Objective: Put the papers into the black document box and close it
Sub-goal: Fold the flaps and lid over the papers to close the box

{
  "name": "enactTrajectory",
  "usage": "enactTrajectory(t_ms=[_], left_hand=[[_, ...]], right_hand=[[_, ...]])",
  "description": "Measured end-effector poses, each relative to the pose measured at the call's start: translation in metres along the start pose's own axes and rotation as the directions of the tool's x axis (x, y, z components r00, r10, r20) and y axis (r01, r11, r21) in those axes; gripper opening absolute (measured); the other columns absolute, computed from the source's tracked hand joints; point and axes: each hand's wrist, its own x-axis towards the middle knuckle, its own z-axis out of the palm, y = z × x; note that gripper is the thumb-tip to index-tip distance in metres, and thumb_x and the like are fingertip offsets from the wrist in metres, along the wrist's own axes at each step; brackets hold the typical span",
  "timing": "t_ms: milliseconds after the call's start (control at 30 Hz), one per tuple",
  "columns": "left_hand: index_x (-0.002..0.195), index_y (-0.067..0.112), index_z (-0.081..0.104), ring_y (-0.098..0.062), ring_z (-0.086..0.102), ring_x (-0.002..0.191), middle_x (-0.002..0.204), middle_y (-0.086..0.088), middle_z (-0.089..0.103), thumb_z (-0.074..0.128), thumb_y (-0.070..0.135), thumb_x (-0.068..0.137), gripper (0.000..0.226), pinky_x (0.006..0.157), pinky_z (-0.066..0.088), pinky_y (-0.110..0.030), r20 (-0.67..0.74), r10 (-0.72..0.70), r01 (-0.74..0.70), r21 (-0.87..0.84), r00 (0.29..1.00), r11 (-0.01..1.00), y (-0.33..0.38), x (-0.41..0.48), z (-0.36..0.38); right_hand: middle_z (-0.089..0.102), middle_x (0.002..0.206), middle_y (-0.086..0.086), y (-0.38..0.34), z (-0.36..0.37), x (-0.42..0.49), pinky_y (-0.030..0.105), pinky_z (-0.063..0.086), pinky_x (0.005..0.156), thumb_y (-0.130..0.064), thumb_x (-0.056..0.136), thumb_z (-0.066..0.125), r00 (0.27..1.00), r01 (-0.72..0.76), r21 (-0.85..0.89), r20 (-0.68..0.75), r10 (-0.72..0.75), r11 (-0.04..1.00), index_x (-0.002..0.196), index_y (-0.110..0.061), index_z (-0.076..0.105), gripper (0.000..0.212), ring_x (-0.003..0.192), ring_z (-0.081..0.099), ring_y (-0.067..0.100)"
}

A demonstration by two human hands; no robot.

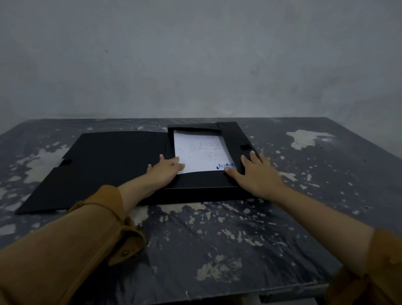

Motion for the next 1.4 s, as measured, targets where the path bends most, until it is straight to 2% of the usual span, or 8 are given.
enactTrajectory(t_ms=[167, 300, 533, 867, 1033, 1133, 1200, 1400], left_hand=[[0.149, 0.023, 0.023, -0.021, -0.013, 0.148, 0.161, -0.006, 0.009, 0.023, 0.043, 0.098, 0.055, 0.118, -0.008, -0.046, -0.024, 0.013, -0.012, 0.042, 1.000, 0.999, -0.011, -0.005, -0.009], [0.149, 0.025, 0.024, -0.024, -0.005, 0.149, 0.161, -0.002, 0.011, 0.029, 0.043, 0.097, 0.055, 0.118, -0.001, -0.050, -0.217, -0.045, 0.084, 0.174, 0.975, 0.981, -0.034, -0.019, -0.028], [0.149, 0.027, 0.019, -0.033, -0.006, 0.148, 0.162, -0.005, 0.004, 0.031, 0.049, 0.095, 0.059, 0.117, 0.001, -0.056, -0.317, -0.334, 0.399, 0.167, 0.887, 0.901, -0.107, -0.066, -0.068], [0.144, 0.028, 0.032, -0.039, 0.008, 0.146, 0.159, -0.010, 0.017, 0.038, 0.049, 0.093, 0.055, 0.117, 0.012, -0.053, -0.423, -0.392, 0.462, 0.076, 0.817, 0.883, -0.151, -0.096, -0.086], [0.133, 0.021, 0.044, -0.034, 0.056, 0.111, 0.143, -0.015, 0.044, 0.055, 0.026, 0.089, 0.045, 0.089, 0.050, -0.045, -0.650, -0.327, 0.228, -0.235, 0.686, 0.945, -0.145, -0.097, -0.110], [0.131, 0.020, 0.043, -0.024, 0.053, 0.069, 0.141, -0.017, 0.043, 0.054, 0.004, 0.089, 0.047, 0.061, 0.047, -0.036, -0.764, -0.365, 0.006, -0.428, 0.532, 0.904, -0.124, -0.106, -0.134], [0.131, 0.019, 0.042, -0.027, 0.056, 0.087, 0.142, -0.014, 0.040, 0.052, -0.004, 0.088, 0.050, 0.071, 0.051, -0.035, -0.785, -0.374, -0.201, -0.521, 0.493, 0.829, -0.104, -0.108, -0.145], [0.138, 0.017, 0.034, -0.028, 0.060, 0.100, 0.117, -0.012, 0.053, 0.058, 0.006, 0.089, 0.055, 0.066, 0.056, -0.029, -0.629, -0.289, -0.508, -0.765, 0.722, 0.396, -0.015, -0.107, -0.147]], right_hand=[[0.012, 0.160, 0.010, -0.012, -0.001, 0.000, 0.050, 0.011, 0.117, -0.062, 0.090, 0.022, 0.999, -0.016, -0.097, -0.033, 0.013, 0.995, 0.148, -0.018, 0.022, 0.073, 0.146, 0.008, 0.033], [0.013, 0.160, 0.006, -0.059, 0.006, -0.009, 0.049, 0.005, 0.117, -0.053, 0.095, 0.026, 0.964, 0.252, -0.111, -0.065, -0.260, 0.961, 0.147, -0.021, 0.025, 0.061, 0.147, 0.002, 0.028], [0.038, 0.151, 0.006, -0.169, 0.024, -0.019, 0.049, 0.027, 0.108, -0.027, 0.094, 0.044, 0.447, 0.816, -0.409, 0.001, -0.894, 0.408, 0.138, -0.034, 0.041, 0.044, 0.142, 0.026, 0.030], [0.069, 0.105, 0.009, -0.238, 0.016, -0.015, 0.041, 0.051, 0.086, -0.017, 0.071, 0.074, 0.071, 0.636, -0.751, 0.284, -0.956, -0.176, 0.099, -0.027, 0.066, 0.031, 0.106, 0.063, 0.030], [0.070, 0.107, 0.002, -0.246, -0.001, -0.013, 0.037, 0.051, 0.088, -0.019, 0.066, 0.077, 0.028, 0.502, -0.841, 0.249, -0.968, -0.202, 0.086, -0.026, 0.066, 0.024, 0.110, 0.063, 0.024], [0.068, 0.113, -0.001, -0.240, -0.019, -0.011, 0.036, 0.050, 0.091, -0.020, 0.065, 0.075, 0.038, 0.443, -0.881, 0.205, -0.978, -0.168, 0.090, -0.027, 0.068, 0.027, 0.116, 0.060, 0.023], [0.068, 0.113, -0.003, -0.235, -0.033, -0.011, 0.036, 0.050, 0.090, -0.021, 0.067, 0.073, 0.046, 0.380, -0.911, 0.191, -0.981, -0.160, 0.089, -0.028, 0.070, 0.022, 0.116, 0.060, 0.022], [0.069, 0.112, -0.009, -0.205, -0.063, -0.016, 0.032, 0.048, 0.093, -0.011, 0.079, 0.050, 0.108, 0.252, -0.956, 0.181, -0.977, -0.150, 0.087, -0.030, 0.072, 0.030, 0.115, 0.060, 0.015]])
